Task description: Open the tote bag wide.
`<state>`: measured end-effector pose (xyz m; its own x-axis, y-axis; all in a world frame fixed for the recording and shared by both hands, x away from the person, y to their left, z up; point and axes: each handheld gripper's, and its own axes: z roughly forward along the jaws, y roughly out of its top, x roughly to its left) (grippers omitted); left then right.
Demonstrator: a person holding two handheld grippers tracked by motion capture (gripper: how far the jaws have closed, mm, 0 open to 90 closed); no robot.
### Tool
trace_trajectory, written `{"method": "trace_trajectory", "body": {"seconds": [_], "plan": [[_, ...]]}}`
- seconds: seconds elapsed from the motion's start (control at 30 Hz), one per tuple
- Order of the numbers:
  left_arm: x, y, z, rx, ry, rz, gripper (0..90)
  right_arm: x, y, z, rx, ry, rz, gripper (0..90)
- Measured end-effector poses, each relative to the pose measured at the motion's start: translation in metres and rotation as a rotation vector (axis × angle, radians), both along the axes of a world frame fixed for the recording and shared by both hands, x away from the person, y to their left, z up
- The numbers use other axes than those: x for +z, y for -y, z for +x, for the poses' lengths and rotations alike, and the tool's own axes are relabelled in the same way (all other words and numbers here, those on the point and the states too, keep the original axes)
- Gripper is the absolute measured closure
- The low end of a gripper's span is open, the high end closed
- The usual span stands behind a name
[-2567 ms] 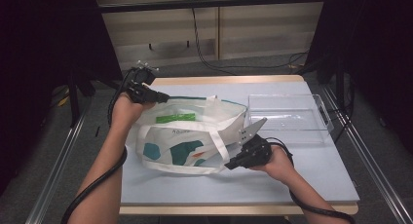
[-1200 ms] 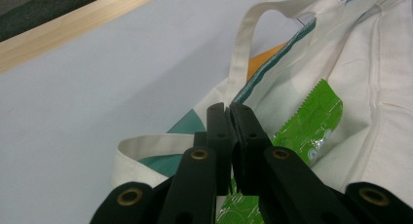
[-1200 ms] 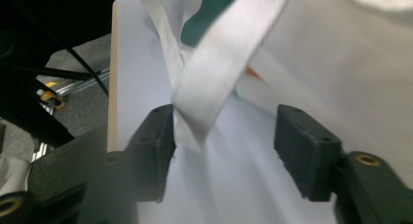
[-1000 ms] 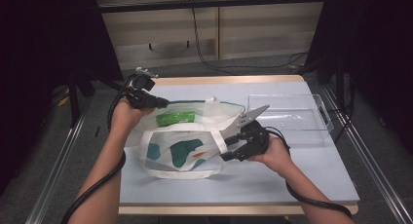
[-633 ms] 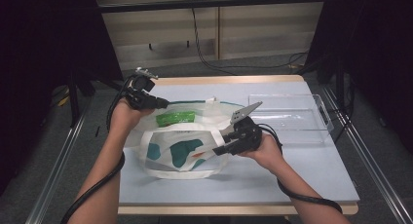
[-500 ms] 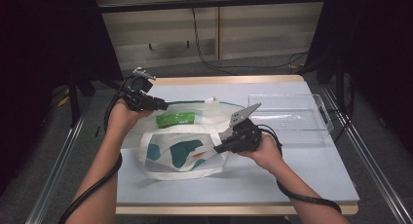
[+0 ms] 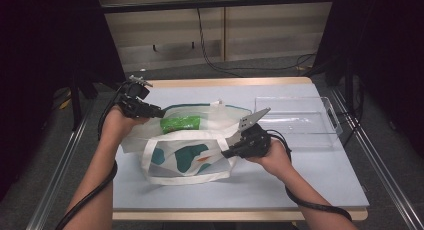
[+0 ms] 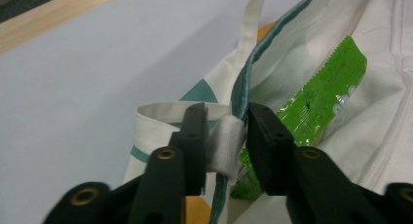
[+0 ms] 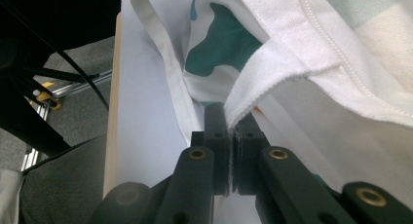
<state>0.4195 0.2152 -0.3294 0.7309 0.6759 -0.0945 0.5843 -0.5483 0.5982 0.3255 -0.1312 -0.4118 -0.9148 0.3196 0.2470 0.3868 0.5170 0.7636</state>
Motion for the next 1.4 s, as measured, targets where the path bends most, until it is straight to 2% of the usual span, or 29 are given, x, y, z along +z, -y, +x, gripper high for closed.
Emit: {"method": "trace_trajectory", "body": {"seconds": [0.03, 0.13, 0.2, 0.5, 0.7, 0.77, 0.9, 1.13, 1.17, 1.2, 1.23, 1.4], "plan": [[0.000, 0.000, 0.000, 0.002, -0.010, -0.004, 77.3, 0.000, 0.000, 0.000, -0.001, -0.001, 0.000, 87.1], [0.000, -0.001, 0.002, 0.035, -0.008, -0.007, 81.6, -0.002, 0.002, -0.001, -0.003, 0.000, -0.001, 87.4], [0.001, -0.001, 0.002, 0.080, -0.010, -0.029, 81.7, -0.003, 0.002, -0.002, 0.005, -0.001, -0.004, 87.5], [0.007, 0.001, 0.008, 0.102, 0.025, -0.038, 82.1, -0.010, 0.006, -0.009, 0.033, -0.008, -0.015, 87.7], [0.001, 0.003, 0.014, 0.111, 0.017, -0.027, 82.1, -0.017, 0.010, -0.011, 0.037, -0.016, -0.020, 87.7], [-0.005, 0.003, 0.016, 0.131, 0.003, -0.046, 82.1, -0.020, 0.011, -0.012, 0.043, -0.026, -0.022, 87.8], [-0.012, 0.001, 0.020, 0.138, -0.011, -0.040, 82.0, -0.024, 0.013, -0.012, 0.041, -0.034, -0.023, 87.8], [-0.018, -0.001, 0.023, 0.148, -0.014, -0.053, 82.0, -0.027, 0.012, -0.014, 0.050, -0.037, -0.033, 87.9], [-0.020, 0.000, 0.023, 0.164, -0.018, -0.062, 81.8, -0.028, 0.013, -0.014, 0.058, -0.043, -0.031, 87.9], [-0.020, -0.001, 0.024, 0.145, -0.023, -0.045, 81.9, -0.029, 0.012, -0.014, 0.059, -0.044, -0.029, 87.9], [-0.020, -0.001, 0.025, 0.147, -0.019, -0.042, 81.9, -0.029, 0.012, -0.014, 0.057, -0.043, -0.031, 87.9], [-0.025, 0.001, 0.026, 0.163, -0.016, -0.053, 81.9, -0.032, 0.014, -0.015, 0.061, -0.046, -0.041, 87.9]]}}
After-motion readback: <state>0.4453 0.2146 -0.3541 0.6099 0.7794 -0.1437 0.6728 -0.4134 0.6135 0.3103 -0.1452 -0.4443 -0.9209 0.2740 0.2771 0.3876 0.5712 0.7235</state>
